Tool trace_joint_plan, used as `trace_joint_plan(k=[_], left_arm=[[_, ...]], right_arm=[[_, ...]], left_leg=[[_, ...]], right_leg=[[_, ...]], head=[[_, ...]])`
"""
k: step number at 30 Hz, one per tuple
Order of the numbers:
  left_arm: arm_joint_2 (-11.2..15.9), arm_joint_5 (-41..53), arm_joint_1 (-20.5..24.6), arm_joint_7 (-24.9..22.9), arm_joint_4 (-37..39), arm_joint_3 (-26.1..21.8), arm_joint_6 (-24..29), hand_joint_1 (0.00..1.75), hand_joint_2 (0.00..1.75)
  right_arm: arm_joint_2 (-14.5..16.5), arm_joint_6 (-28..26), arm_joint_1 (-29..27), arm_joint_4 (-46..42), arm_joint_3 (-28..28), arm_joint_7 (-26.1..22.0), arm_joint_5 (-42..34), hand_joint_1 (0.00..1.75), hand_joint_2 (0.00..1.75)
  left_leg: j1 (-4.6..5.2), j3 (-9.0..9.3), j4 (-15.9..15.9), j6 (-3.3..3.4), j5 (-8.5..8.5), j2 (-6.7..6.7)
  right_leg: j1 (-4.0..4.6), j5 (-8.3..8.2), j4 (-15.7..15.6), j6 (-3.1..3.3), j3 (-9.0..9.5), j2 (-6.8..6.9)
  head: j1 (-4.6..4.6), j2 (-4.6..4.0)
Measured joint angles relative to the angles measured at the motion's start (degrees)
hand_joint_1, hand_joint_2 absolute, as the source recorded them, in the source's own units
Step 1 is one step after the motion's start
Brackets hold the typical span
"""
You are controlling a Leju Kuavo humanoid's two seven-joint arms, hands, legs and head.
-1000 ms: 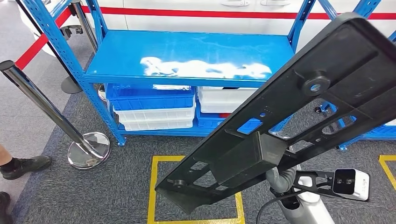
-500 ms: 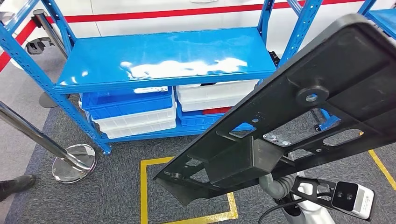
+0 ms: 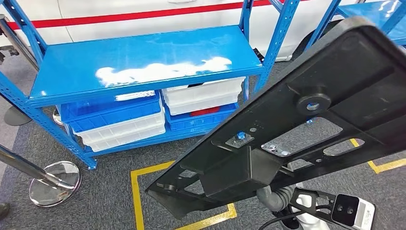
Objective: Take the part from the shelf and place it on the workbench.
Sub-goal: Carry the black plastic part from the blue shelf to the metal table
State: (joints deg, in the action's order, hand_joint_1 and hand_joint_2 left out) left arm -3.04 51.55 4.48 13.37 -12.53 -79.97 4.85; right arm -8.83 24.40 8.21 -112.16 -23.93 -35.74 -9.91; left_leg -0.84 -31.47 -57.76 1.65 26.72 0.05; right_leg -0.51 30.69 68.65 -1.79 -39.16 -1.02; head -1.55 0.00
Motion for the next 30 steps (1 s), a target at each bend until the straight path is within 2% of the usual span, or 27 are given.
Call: trace_joint_plan(k=[1, 2, 3, 4, 5, 7, 8, 9, 10, 11, 13, 15, 16, 17, 18, 19, 20, 22, 23, 24, 26, 27, 28, 30], left_arm=[[0.00, 0.02, -0.12, 0.08, 0.01, -0.03, -0.25, 0.00, 1.75], [0.00, 0.09, -0.21, 0.10, 0.01, -0.03, -0.56, 0.00, 1.75], [0.00, 0.25, -0.24, 0.09, 0.01, -0.03, -0.87, 0.00, 1.75], [0.00, 0.45, -0.22, 0.09, 0.01, -0.03, -1.20, 0.00, 1.75], [-0.01, 0.70, -0.18, 0.08, 0.01, -0.02, -1.48, 0.00, 1.75], [-0.04, 1.09, -0.11, 0.06, 0.01, 0.00, -1.98, 0.00, 1.75], [-0.06, 1.25, -0.10, 0.05, 0.01, 0.03, -2.20, 0.00, 1.75], [-0.07, 1.35, -0.07, 0.04, 0.01, 0.05, -2.42, 0.00, 1.75], [-0.07, 1.42, 0.02, 0.01, 0.00, 0.09, -2.59, 0.00, 1.75], [-0.06, 1.48, 0.16, -0.06, -0.01, 0.11, -2.72, 0.00, 1.75], [-0.05, 1.51, 0.38, -0.25, 0.00, 0.15, -2.78, 0.00, 1.75], [-0.07, 1.53, 0.32, -0.52, 0.01, 0.15, -2.69, 0.00, 1.75], [-0.09, 1.52, 0.24, -0.67, 0.01, 0.15, -2.65, 0.00, 1.75], [-0.10, 1.49, 0.18, -0.77, 0.01, 0.15, -2.62, 0.00, 1.75], [-0.11, 1.45, 0.16, -0.82, 0.01, 0.15, -2.61, 0.00, 1.75], [-0.09, 1.40, 0.18, -0.83, 0.01, 0.15, -2.64, 0.00, 1.75], [-0.08, 1.37, 0.24, -0.83, 0.01, 0.15, -2.71, 0.00, 1.75], [-0.04, 1.41, 0.36, -0.82, 0.01, 0.15, -2.91, 0.00, 1.75], [-0.04, 1.46, 0.40, -0.82, 0.01, 0.15, -2.98, 0.00, 1.75], [-0.04, 1.54, 0.45, -0.83, 0.01, 0.15, -3.03, 0.00, 1.75], [-0.07, 1.66, 0.60, -0.84, 0.01, 0.17, -3.06, 0.00, 1.75], [-0.08, 1.72, 0.70, -0.84, 0.01, 0.18, -3.08, 0.00, 1.75], [-0.09, 1.75, 0.77, -0.83, 0.01, 0.19, -3.09, 0.00, 1.75], [-0.07, 1.81, 0.75, -0.82, 0.00, 0.19, -3.09, 0.00, 1.75]], right_arm=[[0.60, 0.18, -0.45, -0.36, -0.02, 0.00, 0.46, 1.73, 1.75], [1.19, 0.53, -1.02, -0.79, -0.03, 0.00, 0.98, 1.73, 1.75], [1.70, 0.96, -1.59, -1.27, -0.03, 0.00, 1.47, 1.73, 1.75], [2.19, 1.40, -2.05, -1.77, -0.03, 0.00, 1.88, 1.73, 1.75], [2.63, 1.74, -2.34, -2.28, -0.03, 0.00, 2.21, 1.73, 1.75], [3.31, 2.19, -2.55, -3.13, -0.03, 0.00, 2.54, 1.73, 1.75], [3.57, 2.39, -2.60, -3.42, -0.03, 0.00, 2.60, 1.73, 1.75], [3.75, 2.67, -2.72, -3.58, -0.03, 0.00, 2.61, 1.73, 1.75], [3.87, 3.15, -2.97, -3.67, -0.03, 0.00, 2.62, 1.73, 1.75], [3.99, 3.77, -3.35, -3.73, -0.03, 0.00, 2.68, 1.73, 1.75], [4.44, 5.41, -4.11, -3.88, -0.01, 0.00, 2.99, 1.73, 1.75], [5.26, 6.88, -4.71, -3.94, 0.02, 0.00, 3.41, 1.73, 1.75], [5.65, 7.42, -4.96, -3.91, 0.02, 0.00, 3.57, 1.73, 1.75], [5.93, 7.79, -5.16, -3.85, 0.02, 0.00, 3.62, 1.73, 1.75], [6.14, 7.99, -5.22, -3.75, 0.02, 0.00, 3.56, 1.73, 1.75], [6.29, 8.11, -5.12, -3.62, 0.01, 0.00, 3.41, 1.73, 1.75], [6.38, 8.12, -4.88, -3.45, 0.01, 0.00, 3.20, 1.73, 1.75], [6.45, 8.04, -4.10, -3.04, -0.01, 0.00, 2.63, 1.73, 1.75], [6.45, 7.97, -3.70, -2.84, -0.01, 0.00, 2.34, 1.73, 1.75], [6.44, 7.86, -3.40, -2.64, -0.01, 0.00, 2.05, 1.73, 1.75], [6.42, 7.48, -3.18, -2.41, -0.01, 0.00, 1.64, 1.73, 1.75], [6.40, 7.26, -3.11, -2.35, -0.01, 0.00, 1.51, 1.73, 1.75], [6.39, 7.08, -3.00, -2.32, -0.01, 0.00, 1.44, 1.73, 1.75], [6.38, 6.90, -2.75, -2.22, -0.01, 0.00, 1.39, 1.73, 1.75]], left_leg=[[0.09, -0.03, -0.01, 0.07, 0.04, 0.67], [0.19, -0.04, -0.02, 0.10, 0.09, 1.35], [0.27, -0.02, -0.02, 0.10, 0.15, 2.00], [0.36, 0.04, -0.02, 0.07, 0.23, 2.63], [0.46, 0.17, -0.01, 0.01, 0.31, 3.20], [0.78, 0.40, -0.07, -0.31, 0.57, 4.27], [0.87, 0.49, -0.10, -0.55, 0.69, 4.81], [0.93, 0.57, -0.06, -0.83, 0.77, 5.38], [0.92, 0.73, 0.05, -1.11, 0.82, 5.97], [0.86, 0.84, -0.03, -1.44, 1.03, 5.92], [0.72, 0.10, -2.33, -1.98, 2.85, 3.74], [0.53, -2.78, -8.96, -2.26, 6.54, 1.06], [0.48, -4.53, -12.74, -2.37, 8.12, 0.62], [0.41, -5.77, -15.29, -2.49, 8.75, 0.48], [0.31, -6.09, -15.79, -2.59, 8.19, 0.44], [0.16, -5.39, -14.02, -2.69, 6.56, 0.32], [-0.06, -3.85, -10.49, -2.80, 4.31, -0.23], [-0.52, -0.89, -3.61, -2.86, 1.47, -2.86], [-0.64, -0.15, -1.82, -2.74, 1.02, -3.88], [-0.59, 0.03, -1.26, -2.47, 1.15, -4.34], [-0.46, 0.02, -1.03, -1.64, 0.79, -3.19], [-0.44, 0.05, -0.81, -1.17, 0.58, -2.53], [-0.47, 0.07, -0.57, -0.77, 0.39, -1.83], [-0.29, 0.03, -0.35, -0.30, 0.26, -0.37]], right_leg=[[-0.10, 1.35, 3.42, -0.11, -1.66, 0.35], [-0.17, 1.77, 5.42, -0.14, -2.62, 0.55], [-0.20, 1.11, 5.25, -0.08, -2.50, 0.72], [-0.17, -0.45, 2.90, 0.11, -1.23, 1.04], [0.00, -2.41, -1.11, 0.48, 0.98, 1.96], [0.74, -4.69, -8.26, 1.43, 4.78, 4.36], [1.09, -5.01, -10.04, 1.85, 5.63, 5.07], [1.34, -4.89, -10.49, 2.11, 5.68, 4.98], [1.34, -5.09, -10.69, 2.38, 5.60, 4.20], [1.17, -5.31, -11.01, 2.60, 5.69, 3.57], [0.71, -5.83, -11.78, 3.16, 6.01, 2.35], [0.51, -6.07, -12.01, 3.50, 6.08, 1.15], [0.52, -6.09, -11.96, 3.57, 6.01, 0.46], [0.51, -6.10, -11.87, 3.58, 5.97, -0.30], [0.48, -6.08, -11.73, 3.55, 5.96, -1.10], [0.41, -6.03, -11.52, 3.45, 5.96, -1.90], [0.31, -5.93, -11.24, 3.27, 5.95, -2.64], [0.26, -5.63, -10.39, 2.64, 5.56, -4.04], [0.26, -5.59, -10.03, 2.25, 5.22, -4.64], [0.22, -5.67, -9.84, 1.83, 4.88, -5.25], [0.00, -5.97, -9.83, 1.04, 4.41, -6.00], [-0.02, -5.66, -9.35, 0.76, 4.08, -5.20], [0.02, -4.78, -7.98, 0.53, 3.37, -3.85], [0.08, -1.37, -1.68, 0.21, 0.31, -0.54]], head=[[0.00, 0.00], [-0.01, 0.00], [-0.01, 0.00], [-0.01, 0.00], [-0.01, -0.01], [-0.01, -0.01], [-0.01, -0.01], [-0.01, 0.00], [-0.01, 0.00], [-0.01, 0.00], [-0.02, 0.00], [-0.02, 0.00], [-0.03, 0.00], [-0.03, 0.00], [-0.03, 0.00], [-0.03, 0.00], [-0.03, 0.00], [-0.02, 0.00], [-0.01, 0.00], [-0.01, 0.00], [-0.01, 0.00], [-0.01, 0.00], [0.00, 0.00], [0.00, 0.00]])
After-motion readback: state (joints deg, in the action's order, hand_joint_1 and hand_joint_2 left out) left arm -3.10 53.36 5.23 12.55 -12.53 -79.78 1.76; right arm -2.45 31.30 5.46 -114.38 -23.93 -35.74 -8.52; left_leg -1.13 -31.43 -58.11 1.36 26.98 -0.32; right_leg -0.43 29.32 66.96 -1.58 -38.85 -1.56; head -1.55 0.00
